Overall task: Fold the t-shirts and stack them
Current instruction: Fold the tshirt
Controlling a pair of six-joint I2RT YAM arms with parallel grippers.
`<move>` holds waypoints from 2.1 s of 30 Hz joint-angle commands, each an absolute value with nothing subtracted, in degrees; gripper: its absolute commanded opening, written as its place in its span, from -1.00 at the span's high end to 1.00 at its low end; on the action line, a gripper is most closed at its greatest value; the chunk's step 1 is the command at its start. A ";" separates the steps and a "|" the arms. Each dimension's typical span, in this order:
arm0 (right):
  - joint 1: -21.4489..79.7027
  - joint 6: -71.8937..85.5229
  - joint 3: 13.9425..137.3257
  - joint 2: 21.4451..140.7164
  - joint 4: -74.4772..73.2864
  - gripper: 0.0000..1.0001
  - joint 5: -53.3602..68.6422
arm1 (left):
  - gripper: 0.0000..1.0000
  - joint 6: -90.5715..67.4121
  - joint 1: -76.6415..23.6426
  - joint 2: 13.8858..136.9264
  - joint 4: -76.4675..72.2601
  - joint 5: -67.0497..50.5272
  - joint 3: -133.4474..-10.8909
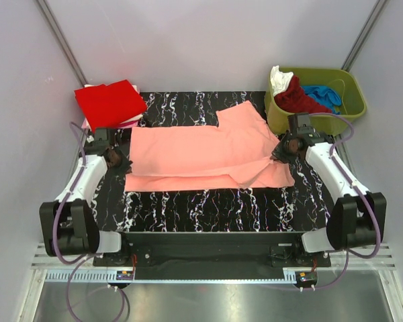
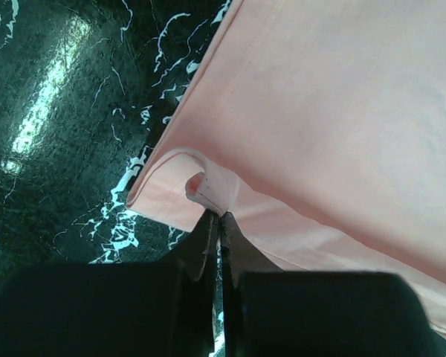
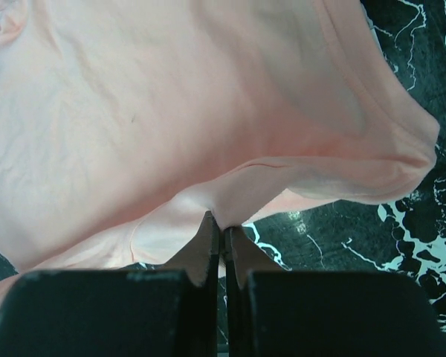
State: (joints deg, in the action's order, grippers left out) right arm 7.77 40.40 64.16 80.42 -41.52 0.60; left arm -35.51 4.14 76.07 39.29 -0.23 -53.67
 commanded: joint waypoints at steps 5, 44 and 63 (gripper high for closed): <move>5.45 38.85 67.85 86.56 -37.62 1.00 -0.26 | 1.00 -33.75 4.83 83.22 35.78 1.84 -57.83; -0.88 34.72 48.25 82.69 -23.03 0.06 22.41 | -0.59 -18.37 5.71 45.89 48.25 -2.38 -54.94; 3.43 36.04 51.68 96.41 -15.82 0.22 21.36 | -0.60 -19.95 5.80 40.52 43.33 2.81 -50.19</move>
